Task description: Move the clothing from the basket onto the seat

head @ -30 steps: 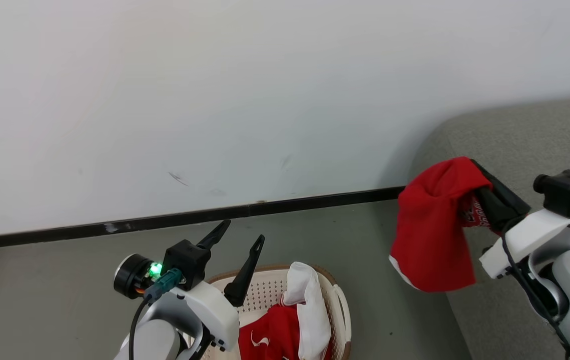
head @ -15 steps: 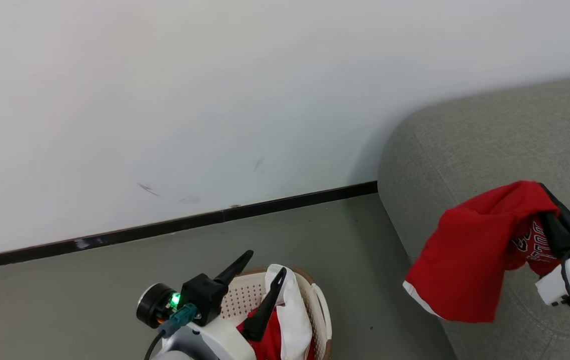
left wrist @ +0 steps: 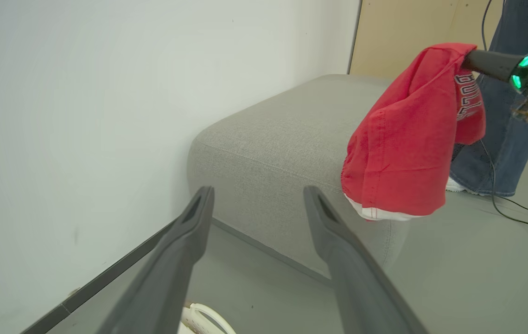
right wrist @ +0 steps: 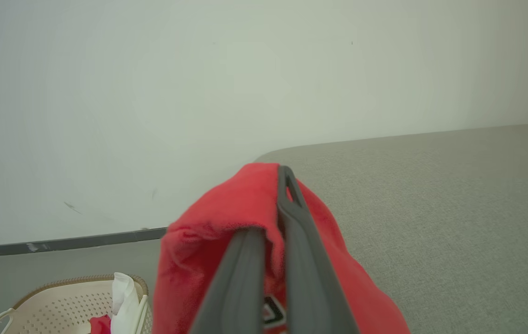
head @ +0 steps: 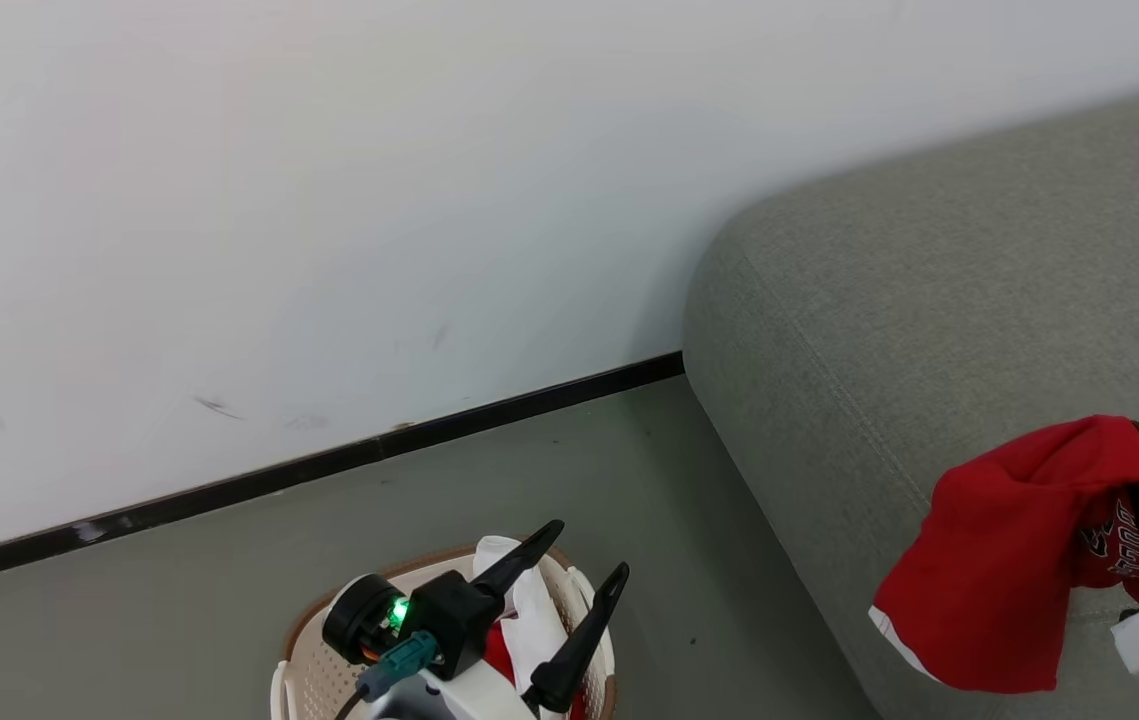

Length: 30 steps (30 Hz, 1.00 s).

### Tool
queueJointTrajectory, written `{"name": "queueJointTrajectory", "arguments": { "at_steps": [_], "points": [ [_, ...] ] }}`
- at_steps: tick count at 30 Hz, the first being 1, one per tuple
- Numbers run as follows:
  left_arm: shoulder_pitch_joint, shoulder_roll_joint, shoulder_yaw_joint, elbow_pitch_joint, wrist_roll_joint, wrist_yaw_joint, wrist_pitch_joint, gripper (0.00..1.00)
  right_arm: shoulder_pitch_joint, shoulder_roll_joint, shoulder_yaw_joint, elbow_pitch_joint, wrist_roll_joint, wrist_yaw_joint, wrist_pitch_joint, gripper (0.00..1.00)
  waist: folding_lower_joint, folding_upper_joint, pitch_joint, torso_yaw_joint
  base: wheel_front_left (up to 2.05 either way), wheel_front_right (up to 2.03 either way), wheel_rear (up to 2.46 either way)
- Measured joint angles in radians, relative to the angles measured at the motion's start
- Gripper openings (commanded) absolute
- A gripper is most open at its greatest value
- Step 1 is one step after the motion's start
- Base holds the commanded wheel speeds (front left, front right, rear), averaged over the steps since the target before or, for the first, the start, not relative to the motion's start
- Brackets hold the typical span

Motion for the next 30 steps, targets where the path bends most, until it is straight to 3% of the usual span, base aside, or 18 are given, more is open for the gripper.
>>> {"name": "queueJointTrajectory", "arguments": {
  "at_steps": [11,16,30],
  "points": [
    [0.000,-0.004,-0.018,-0.014,-0.001,-0.007,-0.013,1.00,0.081,0.057,-0.042,-0.099,-0.024,0.000,0.006,0.00,0.0000,0.0000,0.010,-0.080,0.00,0.00,0.00],
    [0.006,-0.002,-0.015,-0.023,0.005,-0.001,-0.013,1.00,0.066,0.023,-0.033,-0.126,-0.038,0.000,0.029,0.00,0.0000,0.0000,0.022,-0.106,0.00,0.00,0.00],
    [0.018,0.030,0.005,-0.091,0.050,0.039,-0.012,1.00,-0.270,-0.062,-0.040,-0.071,0.028,0.000,0.142,0.00,0.0000,0.0000,0.107,-0.117,0.00,0.00,0.00]
  ]
}}
